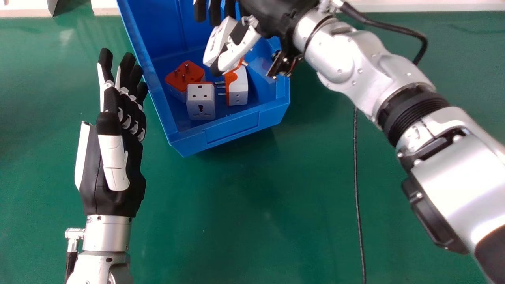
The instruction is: Pick all objects and put in blue box
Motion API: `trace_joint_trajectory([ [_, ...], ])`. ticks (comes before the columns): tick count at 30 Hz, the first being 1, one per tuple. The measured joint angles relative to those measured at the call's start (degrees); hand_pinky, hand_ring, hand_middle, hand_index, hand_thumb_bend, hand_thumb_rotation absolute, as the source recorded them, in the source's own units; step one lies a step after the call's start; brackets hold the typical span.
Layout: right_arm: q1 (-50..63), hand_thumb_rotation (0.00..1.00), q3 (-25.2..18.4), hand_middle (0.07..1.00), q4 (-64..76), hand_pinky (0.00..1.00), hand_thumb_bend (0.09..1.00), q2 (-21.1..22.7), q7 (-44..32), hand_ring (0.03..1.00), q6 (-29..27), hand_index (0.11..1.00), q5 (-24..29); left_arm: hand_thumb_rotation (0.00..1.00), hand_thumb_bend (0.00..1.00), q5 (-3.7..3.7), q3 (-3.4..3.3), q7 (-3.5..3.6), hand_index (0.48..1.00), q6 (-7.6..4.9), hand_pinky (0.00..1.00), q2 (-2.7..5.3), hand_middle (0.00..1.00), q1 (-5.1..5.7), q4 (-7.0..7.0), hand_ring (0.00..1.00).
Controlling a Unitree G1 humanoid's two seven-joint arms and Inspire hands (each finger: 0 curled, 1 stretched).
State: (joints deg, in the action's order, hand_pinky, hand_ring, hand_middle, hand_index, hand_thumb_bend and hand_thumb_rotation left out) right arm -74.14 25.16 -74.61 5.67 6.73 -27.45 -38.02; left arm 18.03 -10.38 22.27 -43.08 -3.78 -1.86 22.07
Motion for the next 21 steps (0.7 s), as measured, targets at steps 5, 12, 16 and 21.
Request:
trace_joint_trajectory([
  [5, 0.0, 0.0, 1.5, 0.467, -1.1, 0.36, 0.519, -0.6, 1.6, 0.413, 1.2, 0.521, -1.2, 0.99, 0.87, -0.01, -0.02, 0.0, 1.0, -0.04, 1.0, 0.01, 1.0, -0.01, 0.02, 1.0],
  [12, 0.0, 0.0, 1.4, 0.467, -1.4, 0.37, 0.519, -1.1, 1.6, 0.418, 1.9, 0.521, -0.8, 0.99, 0.86, -0.2, 0.04, -0.48, 1.0, -0.08, 1.0, 0.05, 1.0, 0.01, -0.05, 1.0],
  [16, -0.1, 0.02, 0.3, 0.585, -1.4, 0.44, 0.726, -1.4, -1.7, 0.509, 1.8, 0.62, 0.3, 1.0, 0.83, -1.04, 0.1, -1.19, 1.0, -0.1, 1.0, 0.05, 1.0, 0.06, -0.2, 1.0],
  [21, -0.1, 0.05, -0.5, 0.692, -1.4, 0.56, 0.865, -1.4, -4.0, 0.633, 2.0, 0.704, 1.5, 1.0, 0.81, -1.77, 0.05, -1.54, 1.0, -0.21, 1.0, 0.04, 1.0, 0.11, -0.3, 1.0],
])
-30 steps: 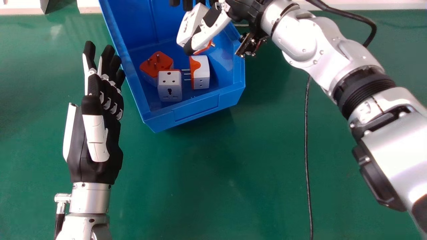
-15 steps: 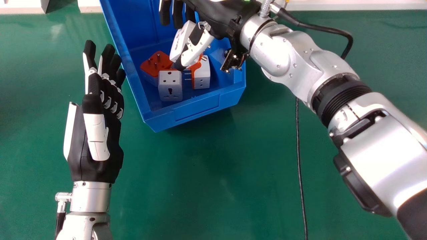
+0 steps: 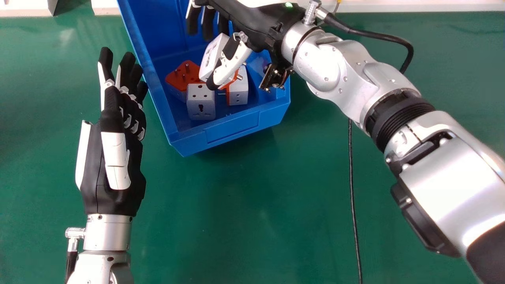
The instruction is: Pick all objects and put in blue box
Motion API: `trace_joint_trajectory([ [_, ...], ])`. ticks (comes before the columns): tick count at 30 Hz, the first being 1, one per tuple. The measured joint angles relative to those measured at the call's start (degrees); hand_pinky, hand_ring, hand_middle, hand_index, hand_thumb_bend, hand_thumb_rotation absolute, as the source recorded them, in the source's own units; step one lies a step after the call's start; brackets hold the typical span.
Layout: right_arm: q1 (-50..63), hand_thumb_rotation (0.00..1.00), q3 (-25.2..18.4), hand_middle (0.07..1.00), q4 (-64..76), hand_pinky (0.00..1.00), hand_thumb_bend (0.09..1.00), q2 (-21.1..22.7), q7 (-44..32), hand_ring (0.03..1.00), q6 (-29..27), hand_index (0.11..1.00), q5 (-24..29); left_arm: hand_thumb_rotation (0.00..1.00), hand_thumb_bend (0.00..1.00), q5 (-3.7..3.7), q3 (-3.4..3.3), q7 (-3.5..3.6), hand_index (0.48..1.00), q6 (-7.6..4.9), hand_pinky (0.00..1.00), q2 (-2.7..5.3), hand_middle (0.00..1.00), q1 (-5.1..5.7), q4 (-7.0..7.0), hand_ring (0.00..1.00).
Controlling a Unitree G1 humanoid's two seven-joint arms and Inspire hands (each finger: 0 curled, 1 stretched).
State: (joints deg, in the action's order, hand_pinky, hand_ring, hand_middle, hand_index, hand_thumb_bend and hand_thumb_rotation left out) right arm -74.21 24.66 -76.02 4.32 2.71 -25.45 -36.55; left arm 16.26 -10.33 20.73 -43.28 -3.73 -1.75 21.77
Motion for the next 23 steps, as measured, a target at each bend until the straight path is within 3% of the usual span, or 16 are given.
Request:
trace_joint_trajectory([
  [8, 0.0, 0.17, -1.6, 0.782, 0.0, 0.64, 0.968, 0.3, -3.0, 0.743, -0.3, 0.815, 1.3, 1.0, 0.81, -0.14, -0.07, 0.01, 1.0, -0.68, 1.0, 0.0, 1.0, -0.08, 0.62, 1.0],
  [16, 0.0, 0.28, -3.0, 0.86, 0.1, 0.75, 0.995, 1.4, -4.0, 0.839, -2.4, 0.875, 2.8, 1.0, 0.8, -0.09, -0.13, 0.06, 1.0, -0.75, 1.0, -0.06, 1.0, -0.27, 1.06, 1.0],
  [23, 0.5, 0.33, -4.8, 0.892, 2.0, 0.78, 1.0, 3.3, -6.2, 0.873, -5.8, 0.897, 5.4, 1.0, 0.79, 0.17, -0.18, 0.37, 1.0, -0.78, 1.0, -0.13, 1.0, -0.6, 2.73, 1.0],
])
